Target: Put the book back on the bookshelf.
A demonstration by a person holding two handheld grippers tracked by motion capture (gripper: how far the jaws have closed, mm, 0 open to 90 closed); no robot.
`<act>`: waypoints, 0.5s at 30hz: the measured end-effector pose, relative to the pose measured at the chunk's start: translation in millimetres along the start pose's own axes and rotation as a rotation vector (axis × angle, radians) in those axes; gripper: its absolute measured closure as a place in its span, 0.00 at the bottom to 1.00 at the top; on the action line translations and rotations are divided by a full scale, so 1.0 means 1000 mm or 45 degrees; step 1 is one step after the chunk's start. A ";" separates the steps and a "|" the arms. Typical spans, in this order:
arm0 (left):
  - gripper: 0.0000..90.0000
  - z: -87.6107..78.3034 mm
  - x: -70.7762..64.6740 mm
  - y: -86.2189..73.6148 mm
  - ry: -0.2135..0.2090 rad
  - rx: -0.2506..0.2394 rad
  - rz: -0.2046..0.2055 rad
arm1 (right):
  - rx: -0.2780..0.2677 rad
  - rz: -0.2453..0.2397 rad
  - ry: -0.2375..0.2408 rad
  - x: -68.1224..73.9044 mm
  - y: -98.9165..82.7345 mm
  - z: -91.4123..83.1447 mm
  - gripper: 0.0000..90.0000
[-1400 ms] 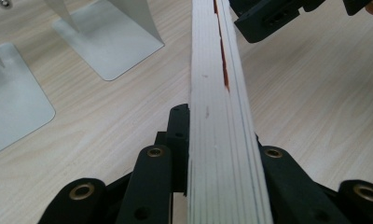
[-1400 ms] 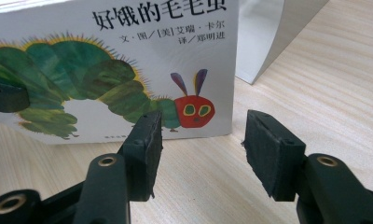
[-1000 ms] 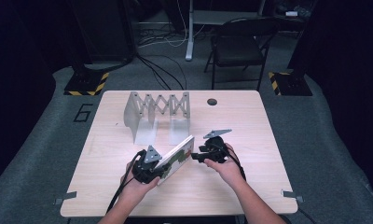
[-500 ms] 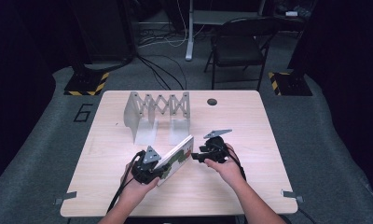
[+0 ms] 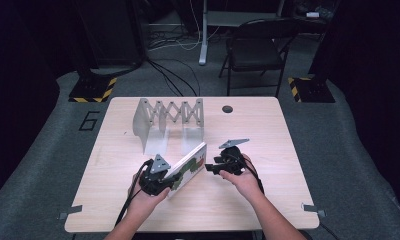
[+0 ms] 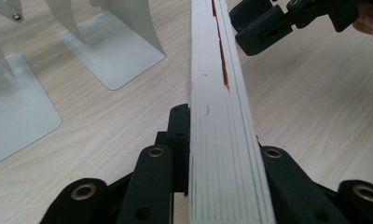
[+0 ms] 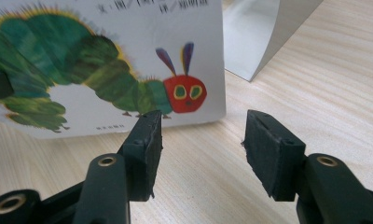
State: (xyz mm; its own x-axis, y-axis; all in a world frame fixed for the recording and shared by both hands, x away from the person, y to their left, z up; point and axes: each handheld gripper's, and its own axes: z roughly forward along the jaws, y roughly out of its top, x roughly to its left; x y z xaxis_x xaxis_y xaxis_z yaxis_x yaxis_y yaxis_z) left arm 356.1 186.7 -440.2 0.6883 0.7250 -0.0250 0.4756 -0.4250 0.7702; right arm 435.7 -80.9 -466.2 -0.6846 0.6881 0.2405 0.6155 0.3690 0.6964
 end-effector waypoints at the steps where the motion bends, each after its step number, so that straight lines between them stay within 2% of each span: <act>1: 0.84 -0.002 0.000 0.001 0.003 -0.005 -0.004 | 0.000 -0.002 0.001 0.000 0.000 0.000 0.52; 3: 0.84 -0.004 0.001 0.002 0.005 -0.015 -0.009 | 0.001 -0.002 0.001 -0.001 -0.001 0.000 0.52; 4: 0.84 -0.005 0.001 0.003 0.008 -0.016 -0.009 | -0.010 -0.021 -0.002 -0.002 -0.001 0.001 0.52; 8: 0.84 -0.008 0.002 0.005 0.030 -0.017 -0.002 | 0.002 0.010 0.001 0.000 -0.001 0.000 0.51; 10: 0.84 -0.010 0.001 0.006 0.025 -0.017 -0.018 | -0.002 0.004 0.003 0.000 -0.001 0.000 0.51; 15: 0.84 -0.014 0.002 0.007 0.030 -0.039 -0.017 | -0.006 0.001 0.003 -0.002 -0.002 -0.001 0.51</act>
State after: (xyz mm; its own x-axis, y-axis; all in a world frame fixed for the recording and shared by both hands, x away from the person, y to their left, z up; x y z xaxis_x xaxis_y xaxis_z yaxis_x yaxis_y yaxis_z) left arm 353.5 192.5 -425.7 0.6689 0.7431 -0.0206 0.4675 -0.3989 0.7889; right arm 434.9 -83.3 -467.8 -0.6847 0.6872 0.2427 0.6145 0.3653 0.6992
